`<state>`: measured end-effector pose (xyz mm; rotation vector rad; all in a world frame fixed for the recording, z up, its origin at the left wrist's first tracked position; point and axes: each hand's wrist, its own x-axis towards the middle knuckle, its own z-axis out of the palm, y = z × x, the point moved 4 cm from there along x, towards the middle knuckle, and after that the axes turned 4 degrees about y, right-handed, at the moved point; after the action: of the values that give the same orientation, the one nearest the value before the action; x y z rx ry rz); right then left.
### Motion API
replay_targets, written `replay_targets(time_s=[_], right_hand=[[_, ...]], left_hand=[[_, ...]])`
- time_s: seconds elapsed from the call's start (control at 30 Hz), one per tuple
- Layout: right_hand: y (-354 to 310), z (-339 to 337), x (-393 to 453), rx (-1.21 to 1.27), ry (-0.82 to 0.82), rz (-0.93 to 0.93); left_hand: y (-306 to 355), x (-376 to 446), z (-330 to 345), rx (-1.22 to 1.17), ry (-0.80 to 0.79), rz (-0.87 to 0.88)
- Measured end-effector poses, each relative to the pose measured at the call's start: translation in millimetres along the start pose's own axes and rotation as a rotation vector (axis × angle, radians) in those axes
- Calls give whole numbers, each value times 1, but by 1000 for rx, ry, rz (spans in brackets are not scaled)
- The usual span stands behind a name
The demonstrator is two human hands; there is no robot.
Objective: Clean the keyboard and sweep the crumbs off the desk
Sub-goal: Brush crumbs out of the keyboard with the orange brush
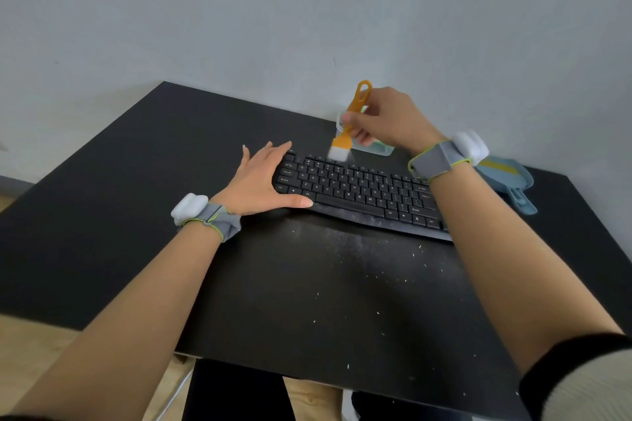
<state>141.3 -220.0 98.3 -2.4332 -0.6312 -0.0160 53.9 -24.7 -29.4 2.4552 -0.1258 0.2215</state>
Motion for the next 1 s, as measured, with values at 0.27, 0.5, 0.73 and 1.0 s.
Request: replay_targets(time_s=[0.27, 0.5, 0.73, 1.0], right_hand=[[31, -8, -13, -177, -98, 66], [39, -24, -19, -22, 17, 95], [71, -40, -39, -255, 39, 220], [69, -49, -48, -50, 146, 245]], left_hand=[[-4, 3, 1, 22, 20, 5], [-8, 3, 1, 4, 27, -13], [-7, 3, 0, 0, 30, -20], [-5, 2, -1, -15, 35, -22]])
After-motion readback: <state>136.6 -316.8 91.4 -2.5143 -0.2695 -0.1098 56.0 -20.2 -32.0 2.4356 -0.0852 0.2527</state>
